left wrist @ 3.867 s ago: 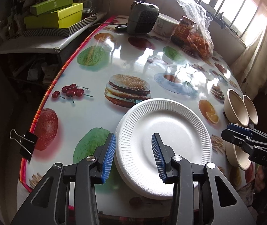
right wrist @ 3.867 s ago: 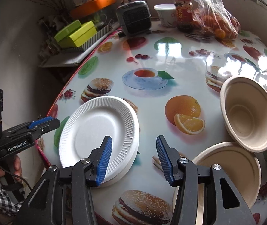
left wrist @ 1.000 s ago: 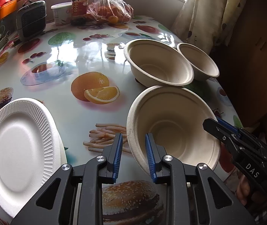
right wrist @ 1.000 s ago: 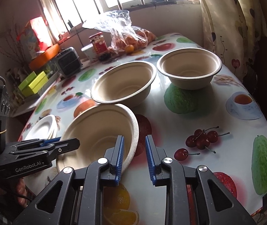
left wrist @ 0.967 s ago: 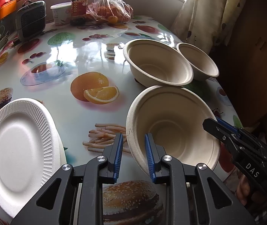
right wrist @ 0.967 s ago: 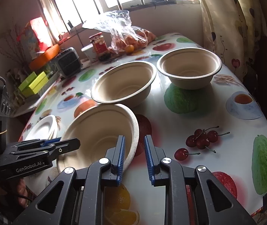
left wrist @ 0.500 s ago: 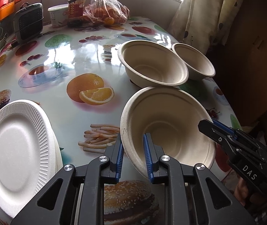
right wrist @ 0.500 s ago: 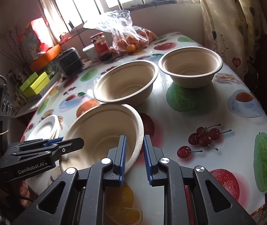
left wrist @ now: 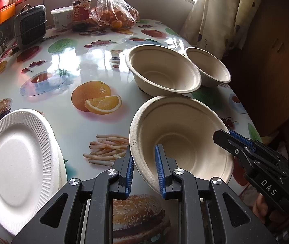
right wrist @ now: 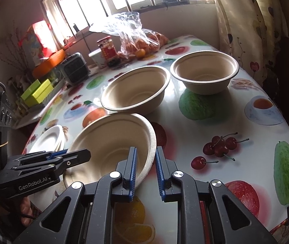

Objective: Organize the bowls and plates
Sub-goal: 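Close the right tool on a beige bowl rim while the left tool grips another bowl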

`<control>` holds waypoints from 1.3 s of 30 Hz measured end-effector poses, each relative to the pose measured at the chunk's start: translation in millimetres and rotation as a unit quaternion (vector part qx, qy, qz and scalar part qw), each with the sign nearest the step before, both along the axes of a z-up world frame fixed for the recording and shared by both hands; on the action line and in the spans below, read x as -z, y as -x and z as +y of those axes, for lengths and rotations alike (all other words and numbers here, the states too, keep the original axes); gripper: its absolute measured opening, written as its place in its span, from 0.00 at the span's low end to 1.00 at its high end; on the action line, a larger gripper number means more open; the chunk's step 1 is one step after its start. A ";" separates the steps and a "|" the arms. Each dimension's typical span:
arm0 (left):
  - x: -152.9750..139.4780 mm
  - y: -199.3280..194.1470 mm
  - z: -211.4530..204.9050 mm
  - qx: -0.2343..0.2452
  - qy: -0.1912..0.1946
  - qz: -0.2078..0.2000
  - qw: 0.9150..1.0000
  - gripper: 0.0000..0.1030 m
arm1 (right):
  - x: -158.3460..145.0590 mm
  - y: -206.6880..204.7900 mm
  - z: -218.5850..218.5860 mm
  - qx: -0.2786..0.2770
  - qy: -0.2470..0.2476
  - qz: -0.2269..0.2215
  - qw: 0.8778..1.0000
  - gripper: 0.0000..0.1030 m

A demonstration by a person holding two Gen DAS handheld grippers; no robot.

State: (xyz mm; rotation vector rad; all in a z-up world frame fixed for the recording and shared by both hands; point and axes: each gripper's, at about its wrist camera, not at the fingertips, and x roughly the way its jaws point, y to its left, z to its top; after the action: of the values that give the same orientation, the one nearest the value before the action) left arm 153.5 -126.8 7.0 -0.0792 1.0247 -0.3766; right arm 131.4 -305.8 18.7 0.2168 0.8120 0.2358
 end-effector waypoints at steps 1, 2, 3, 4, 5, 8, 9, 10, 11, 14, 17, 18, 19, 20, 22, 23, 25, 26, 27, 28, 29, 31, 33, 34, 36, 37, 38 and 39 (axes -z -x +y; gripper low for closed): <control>-0.5 0.4 -0.1 0.000 0.000 -0.001 1.000 0.21 | 0.0 0.2 -0.1 0.000 0.000 0.000 1.000 0.17; -1.0 0.7 0.1 0.000 0.000 -0.001 1.000 0.21 | -0.3 0.3 0.1 0.001 -0.001 -0.001 1.000 0.17; -1.4 1.1 -0.2 0.000 -0.001 -0.002 1.000 0.21 | -0.7 0.9 -0.3 0.001 -0.001 -0.001 1.000 0.17; -1.8 1.4 -0.2 0.000 -0.002 -0.002 1.000 0.21 | -0.8 1.1 -0.1 0.001 -0.001 -0.001 1.000 0.17; -2.1 1.8 0.5 0.000 -0.002 -0.003 1.000 0.21 | -0.9 1.1 -0.5 0.001 -0.001 -0.001 1.000 0.17; -3.7 3.3 0.6 0.001 -0.004 -0.005 1.000 0.21 | -2.4 1.9 0.0 0.002 -0.001 -0.003 1.000 0.17; -4.4 3.8 1.0 0.001 -0.004 -0.007 1.000 0.21 | -4.3 3.2 -0.7 0.003 -0.002 -0.005 1.000 0.17; -5.3 4.3 0.8 0.001 -0.005 -0.009 1.000 0.21 | -5.4 3.8 -0.4 0.003 -0.002 -0.006 1.000 0.17; -6.0 4.9 1.0 0.002 -0.005 -0.009 1.000 0.21 | -6.5 5.3 -0.7 0.004 -0.003 -0.008 1.000 0.17; -8.4 6.9 1.7 0.002 -0.005 -0.012 1.000 0.21 | -10.8 9.3 0.0 0.005 -0.003 -0.012 1.000 0.17; -11.1 8.9 3.2 0.001 -0.004 -0.016 1.000 0.21 | -14.4 11.6 2.4 0.005 -0.002 -0.017 1.000 0.17; -12.1 9.5 4.0 0.001 -0.004 -0.018 1.000 0.21 | -15.4 12.6 3.1 0.005 -0.002 -0.018 1.000 0.17; -13.2 10.3 4.5 0.000 -0.004 -0.019 1.000 0.21 | -16.4 13.8 3.9 0.005 -0.003 -0.020 1.000 0.17; -13.9 10.7 5.6 0.000 -0.004 -0.021 1.000 0.21 | -17.5 15.0 4.7 0.004 -0.002 -0.021 1.000 0.17; -16.3 11.9 7.6 -0.002 -0.004 -0.024 1.000 0.21 | -20.2 17.0 7.0 0.003 -0.002 -0.024 1.000 0.17; -17.9 12.8 8.5 -0.002 -0.004 -0.025 1.000 0.21 | -21.5 17.7 8.4 0.002 -0.001 -0.026 1.000 0.17; -20.8 14.6 10.4 -0.004 -0.004 -0.030 1.000 0.21 | -24.1 18.8 10.6 0.001 -0.001 -0.029 1.000 0.17; -22.1 15.5 11.6 -0.005 -0.004 -0.031 0.999 0.21 | -25.5 19.3 11.9 0.000 -0.001 -0.030 1.000 0.17; -23.4 16.6 12.7 -0.006 -0.004 -0.033 0.999 0.21 | -26.8 19.9 13.1 -0.001 -0.001 -0.032 1.000 0.17; -24.6 17.8 14.0 -0.008 -0.005 -0.036 0.999 0.21 | -27.9 20.5 14.4 -0.002 -0.001 -0.033 0.999 0.17; -25.6 18.8 15.3 -0.009 -0.005 -0.037 0.999 0.21 | -28.9 20.5 15.9 -0.003 -0.001 -0.034 0.999 0.17; -27.4 20.2 18.4 -0.011 -0.005 -0.040 0.999 0.21 | -30.5 21.0 19.0 -0.006 0.000 -0.036 0.999 0.17; -29.1 21.8 21.6 -0.014 -0.005 -0.042 0.999 0.21 | -32.3 20.9 22.8 -0.008 0.000 -0.038 0.999 0.17; -30.0 22.5 23.1 -0.016 -0.006 -0.044 0.999 0.21 | -33.2 21.2 24.6 -0.009 0.000 -0.039 0.999 0.17; -31.3 24.1 26.2 -0.019 -0.006 -0.046 0.999 0.21 | -35.3 21.0 28.0 -0.013 0.000 -0.042 0.999 0.17; -32.2 24.7 27.8 -0.020 -0.007 -0.047 0.999 0.21 | -36.1 21.2 29.4 -0.014 0.001 -0.043 0.999 0.17; -32.9 25.4 29.5 -0.021 -0.008 -0.048 0.999 0.21 | -37.2 21.4 30.9 -0.016 0.001 -0.044 0.999 0.17; -34.0 25.8 31.3 -0.024 -0.007 -0.050 0.998 0.21 | -38.5 21.3 33.1 -0.018 0.002 -0.045 0.999 0.17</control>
State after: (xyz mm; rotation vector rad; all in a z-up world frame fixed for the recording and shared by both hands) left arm 127.7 -95.4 41.1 -0.0707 0.9259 -0.3271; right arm 110.1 -272.8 57.2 0.1876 0.7266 0.2755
